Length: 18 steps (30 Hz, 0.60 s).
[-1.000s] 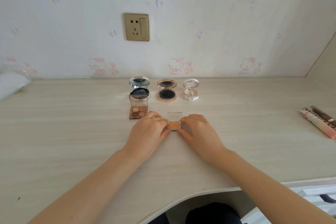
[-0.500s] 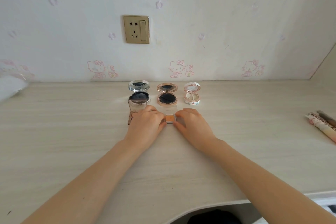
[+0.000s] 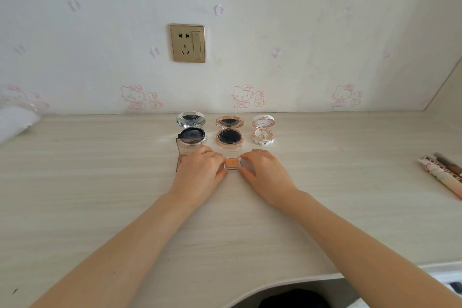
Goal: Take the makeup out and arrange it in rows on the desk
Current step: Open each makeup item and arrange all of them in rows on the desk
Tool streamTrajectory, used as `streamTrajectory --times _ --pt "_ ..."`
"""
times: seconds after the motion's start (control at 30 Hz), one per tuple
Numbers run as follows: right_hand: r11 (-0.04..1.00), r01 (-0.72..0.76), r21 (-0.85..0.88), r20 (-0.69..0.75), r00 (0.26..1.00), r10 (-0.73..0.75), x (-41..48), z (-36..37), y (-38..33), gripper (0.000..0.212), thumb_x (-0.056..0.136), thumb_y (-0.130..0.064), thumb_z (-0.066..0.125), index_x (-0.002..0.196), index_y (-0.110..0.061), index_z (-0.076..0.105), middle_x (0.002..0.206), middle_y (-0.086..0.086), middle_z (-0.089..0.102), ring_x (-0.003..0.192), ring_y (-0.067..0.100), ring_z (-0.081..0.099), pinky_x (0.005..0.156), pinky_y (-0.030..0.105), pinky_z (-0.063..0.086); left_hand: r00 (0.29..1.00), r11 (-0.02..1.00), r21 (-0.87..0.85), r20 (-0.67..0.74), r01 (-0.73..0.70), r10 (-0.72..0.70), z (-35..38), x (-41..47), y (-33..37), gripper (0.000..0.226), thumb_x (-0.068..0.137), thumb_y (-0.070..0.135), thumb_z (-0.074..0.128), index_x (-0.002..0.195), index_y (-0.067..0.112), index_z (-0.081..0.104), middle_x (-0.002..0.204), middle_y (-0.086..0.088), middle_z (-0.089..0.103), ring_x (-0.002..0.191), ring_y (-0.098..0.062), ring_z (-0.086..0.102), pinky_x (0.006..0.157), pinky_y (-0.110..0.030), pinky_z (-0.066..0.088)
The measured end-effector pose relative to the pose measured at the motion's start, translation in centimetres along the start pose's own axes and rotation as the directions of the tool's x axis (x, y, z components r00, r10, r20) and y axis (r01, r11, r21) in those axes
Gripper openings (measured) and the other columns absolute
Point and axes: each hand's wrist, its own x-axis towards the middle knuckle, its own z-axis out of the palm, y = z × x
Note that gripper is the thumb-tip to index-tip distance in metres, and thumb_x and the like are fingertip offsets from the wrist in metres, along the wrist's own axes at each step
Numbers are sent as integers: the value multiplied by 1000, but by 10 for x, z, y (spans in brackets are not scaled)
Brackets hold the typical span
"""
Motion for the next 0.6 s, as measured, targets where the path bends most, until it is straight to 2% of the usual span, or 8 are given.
streamTrajectory --times 0.23,0.4,0.6 --pt "996 -49 -73 5 999 49 -25 -14 20 39 98 -33 46 132 -17 52 138 4 50 139 14 31 103 30 36 994 995 -5 -56 -98 97 -2 -13 20 22 87 24 65 103 10 72 102 4 72 107 -20 57 82 -36 51" --pt "980 -39 -196 3 999 40 -59 -33 46 40 99 -32 42 137 -19 46 139 -6 50 139 11 28 101 25 34 989 988 -56 -20 -145 144 5 -17 54 27 94 28 54 113 14 68 116 8 67 119 -15 50 92 -32 45" --pt "956 -141 -256 -76 989 126 -108 -69 84 40 99 -33 42 137 -21 46 139 -4 51 140 11 29 104 27 35 976 966 -150 7 -213 217 19 -9 109 32 97 29 47 124 19 61 119 10 64 121 -8 45 93 -27 42"
